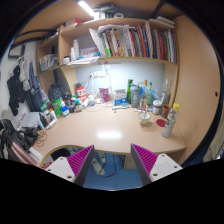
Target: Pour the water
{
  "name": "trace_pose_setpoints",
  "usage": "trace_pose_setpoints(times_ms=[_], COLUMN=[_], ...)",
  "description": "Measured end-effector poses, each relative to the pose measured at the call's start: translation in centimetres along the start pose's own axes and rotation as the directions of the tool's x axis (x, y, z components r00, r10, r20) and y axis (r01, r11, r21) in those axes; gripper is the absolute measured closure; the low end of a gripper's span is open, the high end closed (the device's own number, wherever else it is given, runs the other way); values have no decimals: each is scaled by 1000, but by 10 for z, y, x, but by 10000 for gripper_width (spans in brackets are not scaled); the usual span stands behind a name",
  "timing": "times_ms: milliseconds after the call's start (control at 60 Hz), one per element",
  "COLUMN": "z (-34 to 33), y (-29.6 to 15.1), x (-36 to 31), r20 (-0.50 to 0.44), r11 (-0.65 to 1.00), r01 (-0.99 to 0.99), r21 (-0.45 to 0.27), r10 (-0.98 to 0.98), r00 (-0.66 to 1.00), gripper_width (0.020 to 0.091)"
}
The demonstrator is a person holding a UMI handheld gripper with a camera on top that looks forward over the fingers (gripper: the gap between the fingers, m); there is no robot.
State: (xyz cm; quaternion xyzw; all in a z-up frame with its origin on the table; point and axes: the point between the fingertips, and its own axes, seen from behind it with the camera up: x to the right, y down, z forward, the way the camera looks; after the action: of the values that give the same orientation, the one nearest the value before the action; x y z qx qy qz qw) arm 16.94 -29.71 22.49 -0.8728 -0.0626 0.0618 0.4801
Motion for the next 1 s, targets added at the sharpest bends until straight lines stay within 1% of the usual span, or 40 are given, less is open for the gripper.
trace_pose_setpoints(times_ms=[117,233,317,417,500,550,600,650,817,917,1000], z=[7,14,24,44,64,78,98,121,200,250,271], y=[-3,-9,-13,-16,-26,-29,-27,-20,-11,-6,-7], x=[-1,26,65,116,165,199,231,264,348,369,382], r20=[-27,-64,-117,-162,-194,-226,-248,-269,-274,-238,-211], r11=[1000,1000,999,996,985,977,975,977,971,969,963], r01=[14,5,4,5,29,43,44,23,-30,-43,-43], r21=[3,20,40,84,171,208,219,210,237,243,265], r10=[-14,-3,0,8,5,5,12,35,97,103,101], r00=[1000,998,993,987,981,974,969,962,957,966,972], gripper_width=[302,298,297,295,298,300,300,302,294,296,295])
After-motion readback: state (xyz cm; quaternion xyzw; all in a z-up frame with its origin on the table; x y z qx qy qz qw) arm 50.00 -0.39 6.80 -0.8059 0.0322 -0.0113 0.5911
